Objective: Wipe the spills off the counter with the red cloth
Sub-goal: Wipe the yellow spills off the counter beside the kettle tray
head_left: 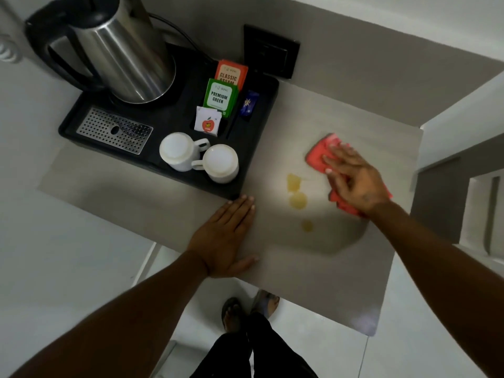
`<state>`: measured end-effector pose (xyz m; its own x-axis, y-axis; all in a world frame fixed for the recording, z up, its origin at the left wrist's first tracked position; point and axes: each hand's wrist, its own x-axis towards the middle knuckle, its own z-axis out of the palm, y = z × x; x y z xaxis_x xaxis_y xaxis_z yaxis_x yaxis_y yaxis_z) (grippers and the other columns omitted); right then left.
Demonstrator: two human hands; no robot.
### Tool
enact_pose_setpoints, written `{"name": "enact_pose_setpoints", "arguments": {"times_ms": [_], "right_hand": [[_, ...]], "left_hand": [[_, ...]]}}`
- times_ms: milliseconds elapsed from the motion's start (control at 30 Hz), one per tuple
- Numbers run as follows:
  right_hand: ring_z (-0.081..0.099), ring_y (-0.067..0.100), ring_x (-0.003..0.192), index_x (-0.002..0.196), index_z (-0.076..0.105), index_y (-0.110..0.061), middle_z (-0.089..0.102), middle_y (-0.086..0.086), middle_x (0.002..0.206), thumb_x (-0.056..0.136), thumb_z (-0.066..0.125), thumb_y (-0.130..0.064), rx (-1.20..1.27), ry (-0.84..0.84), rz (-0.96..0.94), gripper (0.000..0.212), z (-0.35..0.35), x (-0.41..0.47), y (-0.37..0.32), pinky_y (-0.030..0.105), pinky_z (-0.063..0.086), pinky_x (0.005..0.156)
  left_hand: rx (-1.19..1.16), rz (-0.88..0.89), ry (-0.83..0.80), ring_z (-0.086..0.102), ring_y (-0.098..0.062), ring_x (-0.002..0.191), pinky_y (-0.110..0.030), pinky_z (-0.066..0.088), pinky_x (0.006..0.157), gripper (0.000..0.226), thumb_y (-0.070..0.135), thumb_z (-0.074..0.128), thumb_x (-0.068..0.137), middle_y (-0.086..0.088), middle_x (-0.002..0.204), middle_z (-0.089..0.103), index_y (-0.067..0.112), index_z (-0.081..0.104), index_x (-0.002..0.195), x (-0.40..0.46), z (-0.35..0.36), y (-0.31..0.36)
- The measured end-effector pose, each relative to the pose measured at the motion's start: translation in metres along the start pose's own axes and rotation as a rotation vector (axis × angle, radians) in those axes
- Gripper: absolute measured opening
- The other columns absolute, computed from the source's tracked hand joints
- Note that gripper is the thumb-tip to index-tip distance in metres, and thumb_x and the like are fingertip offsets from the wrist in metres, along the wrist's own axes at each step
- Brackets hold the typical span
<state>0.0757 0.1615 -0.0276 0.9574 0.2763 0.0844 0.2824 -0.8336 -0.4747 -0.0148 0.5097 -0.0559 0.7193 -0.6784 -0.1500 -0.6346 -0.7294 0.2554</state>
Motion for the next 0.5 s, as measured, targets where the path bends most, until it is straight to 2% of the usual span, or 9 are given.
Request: {"name": "enact_pose_setpoints", "arguments": {"times_ms": [100,200,300,367,433,500], "right_hand": [[0.037,0.035,0.144,0.132,0.063,-0.012,0.049,0.014,0.149,0.097,0.060,-0.019,-0.022,0.037,0.118,0.036,0.001,0.044,0.000,0.046,0.024,0.121],[0.035,0.036,0.145,0.130,0.065,-0.013,0.047,0.016,0.150,0.095,0.061,-0.019,0.001,-0.022,-0.017,0.036,0.023,0.076,-0.040,0.041,0.020,0.123],[0.037,0.038,0.143,0.125,0.069,-0.010,0.049,0.019,0.147,0.093,0.066,-0.014,0.011,-0.114,-0.175,0.033,0.041,0.038,-0.071,0.046,0.022,0.122],[0.038,0.036,0.143,0.124,0.070,-0.010,0.052,0.017,0.146,0.093,0.065,-0.017,0.030,-0.125,-0.237,0.032,0.037,-0.010,-0.068,0.049,0.025,0.120],[0.040,0.034,0.143,0.126,0.069,-0.012,0.052,0.014,0.147,0.094,0.062,-0.020,0.027,-0.122,-0.201,0.034,0.025,-0.057,-0.051,0.049,0.028,0.119],[0.040,0.037,0.142,0.129,0.065,-0.015,0.050,0.015,0.148,0.093,0.059,-0.019,0.013,-0.060,-0.042,0.036,0.009,-0.074,-0.032,0.050,0.028,0.119]], "left_hand": [[0.008,0.000,-0.007,0.001,-0.029,0.158,-0.047,0.010,0.128,0.100,0.070,0.040,0.093,-0.020,0.169,0.010,0.002,0.009,0.159,0.001,0.000,-0.001],[-0.007,0.007,0.020,0.004,-0.030,0.158,-0.045,0.008,0.128,0.100,0.068,0.043,0.092,-0.020,0.169,0.012,0.001,0.012,0.159,0.001,-0.001,-0.001],[-0.012,-0.001,0.043,0.010,-0.032,0.157,-0.047,0.011,0.128,0.100,0.068,0.046,0.091,-0.023,0.167,0.018,-0.002,0.018,0.157,-0.002,0.000,0.000],[0.006,-0.005,0.044,0.009,-0.033,0.157,-0.047,0.012,0.127,0.102,0.068,0.048,0.091,-0.024,0.167,0.017,-0.003,0.016,0.157,-0.002,0.001,-0.001],[-0.001,-0.004,0.049,0.006,-0.032,0.157,-0.046,0.011,0.128,0.103,0.068,0.049,0.091,-0.023,0.167,0.016,-0.003,0.014,0.157,-0.002,0.000,-0.001],[-0.004,0.000,0.047,0.006,-0.032,0.157,-0.045,0.010,0.128,0.103,0.066,0.050,0.091,-0.023,0.167,0.016,-0.003,0.013,0.157,-0.001,0.000,-0.002]]}}
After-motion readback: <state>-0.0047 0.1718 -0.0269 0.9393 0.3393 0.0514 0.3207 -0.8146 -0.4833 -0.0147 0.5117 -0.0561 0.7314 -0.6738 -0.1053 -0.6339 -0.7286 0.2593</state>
